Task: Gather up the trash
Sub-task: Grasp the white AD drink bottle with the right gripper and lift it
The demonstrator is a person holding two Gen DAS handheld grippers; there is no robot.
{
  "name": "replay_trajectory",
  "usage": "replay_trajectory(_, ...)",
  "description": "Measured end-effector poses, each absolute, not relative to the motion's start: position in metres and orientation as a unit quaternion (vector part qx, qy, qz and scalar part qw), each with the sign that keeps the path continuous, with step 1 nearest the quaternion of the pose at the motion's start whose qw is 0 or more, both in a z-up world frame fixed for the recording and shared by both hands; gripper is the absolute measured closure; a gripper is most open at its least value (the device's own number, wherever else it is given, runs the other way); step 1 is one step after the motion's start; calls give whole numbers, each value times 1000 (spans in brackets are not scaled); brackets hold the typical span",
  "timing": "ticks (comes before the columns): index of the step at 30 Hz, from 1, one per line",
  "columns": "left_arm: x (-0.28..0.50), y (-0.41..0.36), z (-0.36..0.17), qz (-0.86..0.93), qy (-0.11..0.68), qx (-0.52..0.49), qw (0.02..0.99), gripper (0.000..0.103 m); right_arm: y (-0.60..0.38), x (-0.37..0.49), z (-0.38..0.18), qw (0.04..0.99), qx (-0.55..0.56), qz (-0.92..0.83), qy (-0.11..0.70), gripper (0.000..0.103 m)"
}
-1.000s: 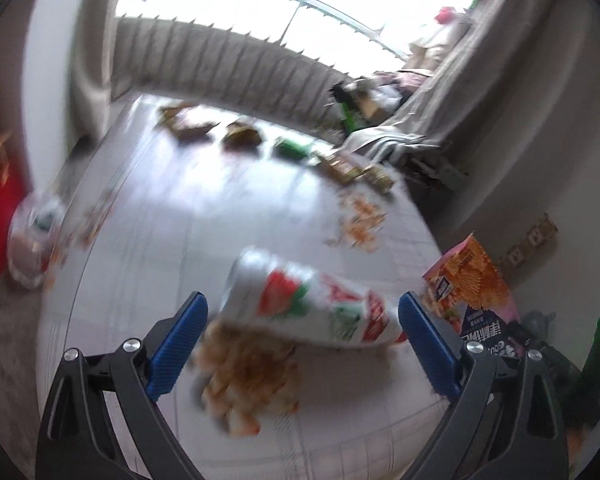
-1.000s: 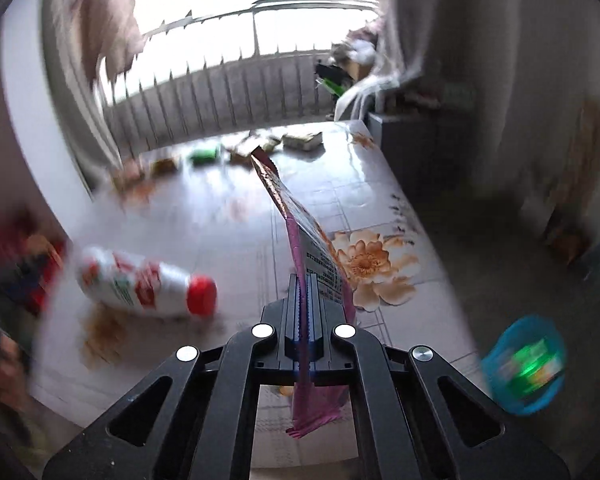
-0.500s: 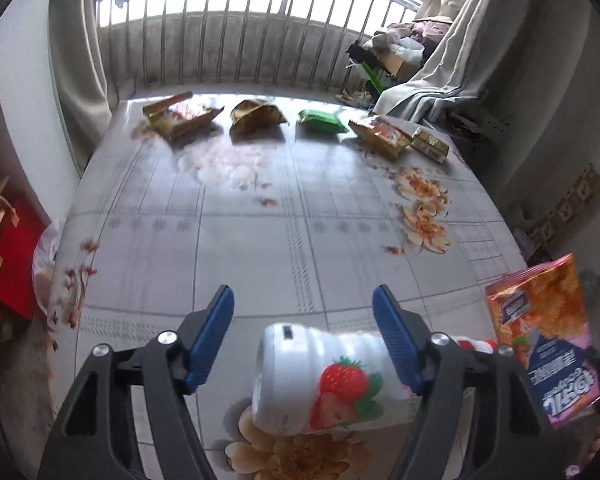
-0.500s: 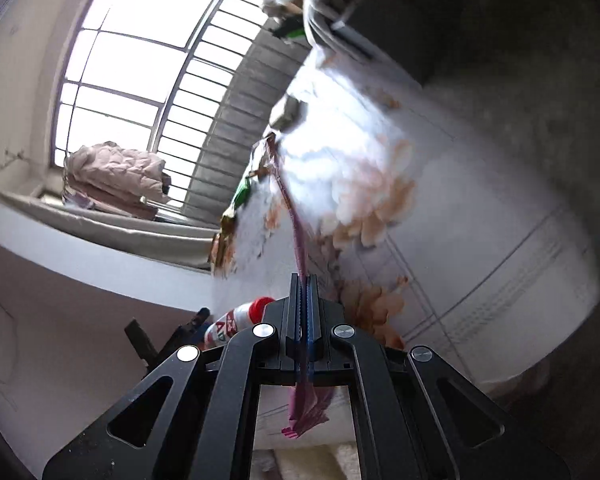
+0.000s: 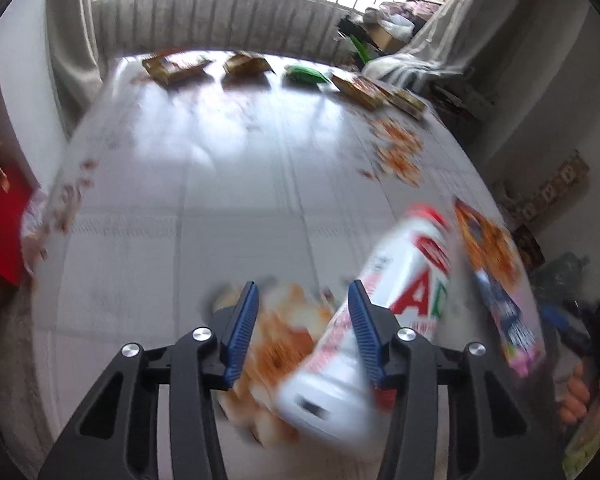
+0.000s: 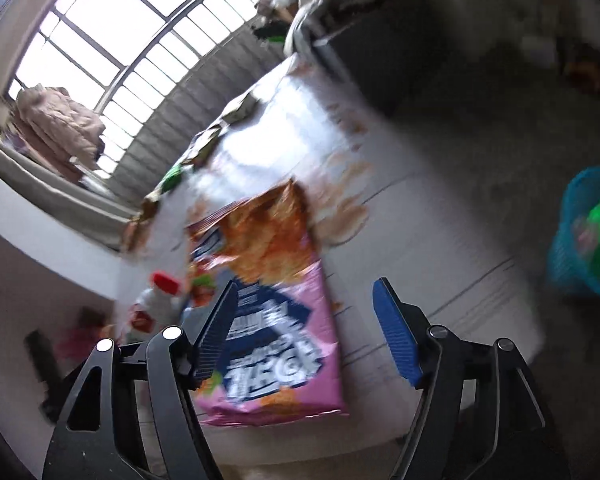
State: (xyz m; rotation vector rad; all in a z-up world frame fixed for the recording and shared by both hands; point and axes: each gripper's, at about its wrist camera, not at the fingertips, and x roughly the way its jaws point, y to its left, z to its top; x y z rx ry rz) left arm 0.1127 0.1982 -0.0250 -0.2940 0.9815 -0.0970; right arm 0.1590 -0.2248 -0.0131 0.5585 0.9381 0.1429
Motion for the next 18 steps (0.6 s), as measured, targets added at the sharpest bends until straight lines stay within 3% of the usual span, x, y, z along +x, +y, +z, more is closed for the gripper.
replay_trajectory(7, 81, 185, -38, -91, 483, -185, 851, 58, -199, 148, 19, 879, 218, 95, 414, 36)
replay_trajectory(18, 75, 200, -36, -91, 457, -242, 851, 58, -76, 193, 16, 818, 152, 269, 485, 35)
